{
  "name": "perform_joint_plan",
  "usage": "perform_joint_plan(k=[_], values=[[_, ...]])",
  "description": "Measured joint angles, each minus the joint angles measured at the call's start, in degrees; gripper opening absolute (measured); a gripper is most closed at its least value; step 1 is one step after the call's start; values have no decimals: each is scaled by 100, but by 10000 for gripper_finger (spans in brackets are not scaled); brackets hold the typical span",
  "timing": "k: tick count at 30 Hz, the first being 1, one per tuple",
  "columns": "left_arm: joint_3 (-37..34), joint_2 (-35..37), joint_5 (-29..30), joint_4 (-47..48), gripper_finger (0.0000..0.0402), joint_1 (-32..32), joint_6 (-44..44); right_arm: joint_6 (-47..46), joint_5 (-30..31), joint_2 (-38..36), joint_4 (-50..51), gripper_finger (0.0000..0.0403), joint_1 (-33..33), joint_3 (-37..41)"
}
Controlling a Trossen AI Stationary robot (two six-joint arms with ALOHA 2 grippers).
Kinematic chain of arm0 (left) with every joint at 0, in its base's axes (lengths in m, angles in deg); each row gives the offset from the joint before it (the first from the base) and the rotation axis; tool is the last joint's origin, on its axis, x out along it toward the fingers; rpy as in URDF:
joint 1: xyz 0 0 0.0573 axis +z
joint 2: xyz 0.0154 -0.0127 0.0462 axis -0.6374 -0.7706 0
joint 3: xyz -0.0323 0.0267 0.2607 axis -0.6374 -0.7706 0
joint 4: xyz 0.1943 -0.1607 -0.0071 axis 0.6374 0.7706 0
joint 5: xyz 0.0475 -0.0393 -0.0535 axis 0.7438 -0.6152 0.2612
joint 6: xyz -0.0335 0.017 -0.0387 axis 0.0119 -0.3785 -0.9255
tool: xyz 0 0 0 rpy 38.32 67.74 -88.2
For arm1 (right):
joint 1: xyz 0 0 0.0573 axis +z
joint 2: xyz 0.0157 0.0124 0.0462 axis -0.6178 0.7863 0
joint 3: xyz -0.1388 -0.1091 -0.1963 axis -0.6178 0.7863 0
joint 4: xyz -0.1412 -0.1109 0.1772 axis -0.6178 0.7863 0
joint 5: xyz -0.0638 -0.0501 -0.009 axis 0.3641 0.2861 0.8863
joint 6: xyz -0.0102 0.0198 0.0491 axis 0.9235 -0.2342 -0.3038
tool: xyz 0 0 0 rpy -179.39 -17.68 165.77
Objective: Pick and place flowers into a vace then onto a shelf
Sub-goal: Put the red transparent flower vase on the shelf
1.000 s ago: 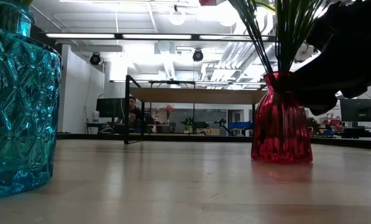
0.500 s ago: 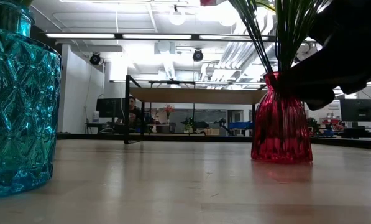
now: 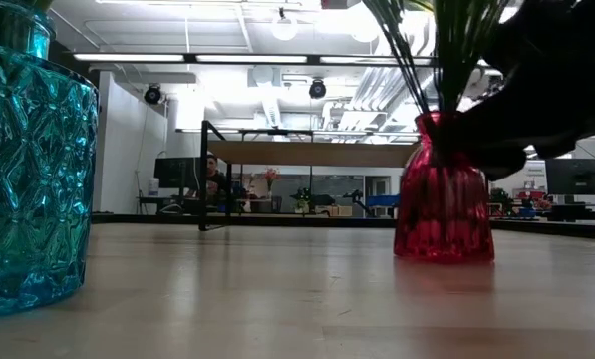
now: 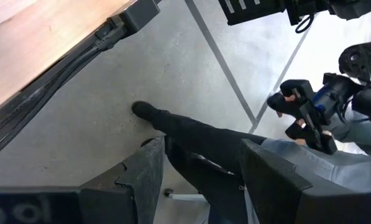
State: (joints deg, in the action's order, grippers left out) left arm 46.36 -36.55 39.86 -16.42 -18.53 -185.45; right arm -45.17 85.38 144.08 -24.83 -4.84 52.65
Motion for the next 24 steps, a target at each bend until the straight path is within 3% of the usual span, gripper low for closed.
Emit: perform_joint_plan(k=[14,24], values=[[0,2,-67,-1,239,0,-1,189,-45,403,-14,206,-223,-427],[1,2,-81,63,239,0,148,252,77,402,-42,158,-224,-427]])
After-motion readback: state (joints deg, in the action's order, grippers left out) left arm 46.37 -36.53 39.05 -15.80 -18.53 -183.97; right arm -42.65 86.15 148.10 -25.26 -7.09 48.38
